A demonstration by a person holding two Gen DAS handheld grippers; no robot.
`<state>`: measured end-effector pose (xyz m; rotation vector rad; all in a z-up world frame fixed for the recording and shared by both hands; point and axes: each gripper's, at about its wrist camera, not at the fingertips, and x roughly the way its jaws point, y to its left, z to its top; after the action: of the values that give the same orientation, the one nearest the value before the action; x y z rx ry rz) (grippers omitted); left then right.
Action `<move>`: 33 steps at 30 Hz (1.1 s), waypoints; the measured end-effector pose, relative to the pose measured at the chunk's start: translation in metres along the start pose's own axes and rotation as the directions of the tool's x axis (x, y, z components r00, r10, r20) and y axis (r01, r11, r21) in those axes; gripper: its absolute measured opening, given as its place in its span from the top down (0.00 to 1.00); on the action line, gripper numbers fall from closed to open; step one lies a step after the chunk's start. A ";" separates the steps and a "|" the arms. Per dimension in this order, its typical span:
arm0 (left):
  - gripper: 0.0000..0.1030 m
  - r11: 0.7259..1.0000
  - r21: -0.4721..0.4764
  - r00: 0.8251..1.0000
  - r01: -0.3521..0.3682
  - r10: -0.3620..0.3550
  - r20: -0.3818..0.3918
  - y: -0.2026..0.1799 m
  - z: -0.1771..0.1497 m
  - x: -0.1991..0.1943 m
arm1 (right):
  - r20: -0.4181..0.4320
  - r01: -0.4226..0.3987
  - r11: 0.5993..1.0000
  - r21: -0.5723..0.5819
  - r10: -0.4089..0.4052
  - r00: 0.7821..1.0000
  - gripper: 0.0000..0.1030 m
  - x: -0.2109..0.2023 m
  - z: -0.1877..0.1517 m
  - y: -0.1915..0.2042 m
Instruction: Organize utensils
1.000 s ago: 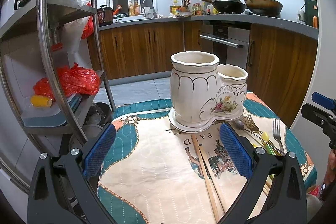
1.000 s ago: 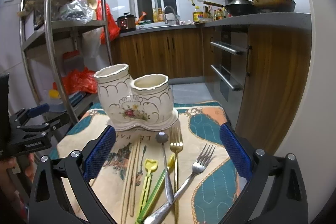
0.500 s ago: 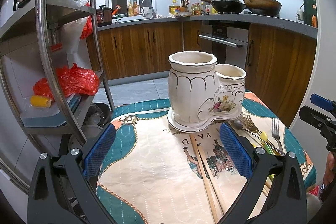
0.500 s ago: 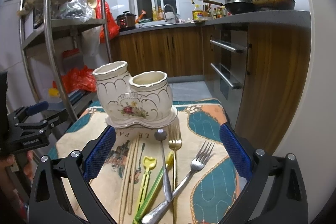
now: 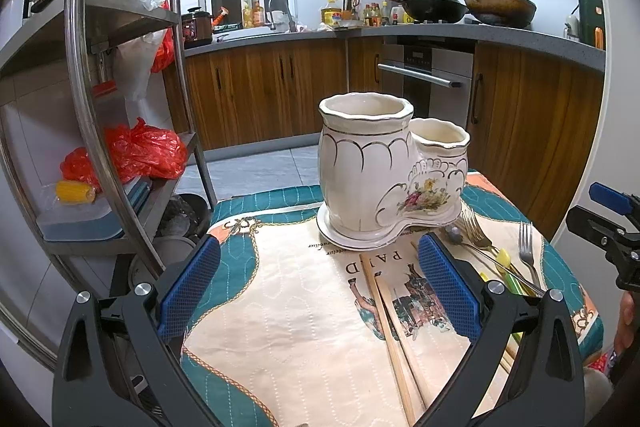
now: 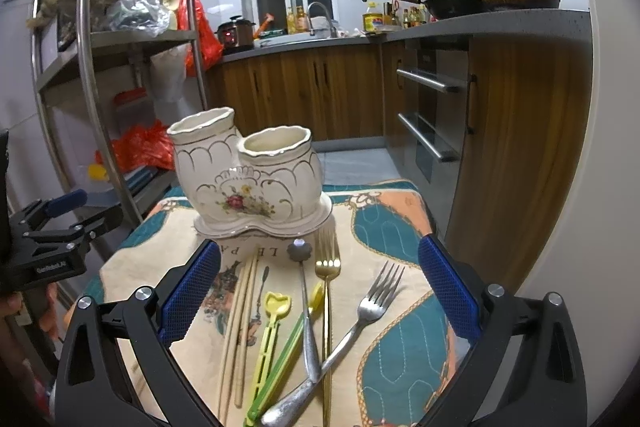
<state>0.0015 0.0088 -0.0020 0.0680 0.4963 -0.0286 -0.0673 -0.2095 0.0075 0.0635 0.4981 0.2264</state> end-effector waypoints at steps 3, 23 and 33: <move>0.05 1.000 -0.008 1.000 0.013 -0.013 0.006 0.003 0.001 -0.001 | 0.003 0.000 1.000 -0.001 0.000 1.000 0.05 0.000 0.000 -0.001; 0.05 1.000 0.001 1.000 0.015 -0.015 0.006 0.000 0.001 -0.002 | 0.005 0.000 1.000 -0.003 0.000 1.000 0.05 0.000 0.002 -0.001; 0.05 0.999 -0.011 0.997 0.049 -0.049 -0.055 0.011 0.003 0.007 | -0.003 0.015 1.000 -0.008 -0.015 1.000 0.05 0.000 0.001 -0.009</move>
<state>0.0095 0.0197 -0.0016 0.0477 0.5535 -0.0726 -0.0647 -0.2181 0.0073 0.0512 0.5007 0.2143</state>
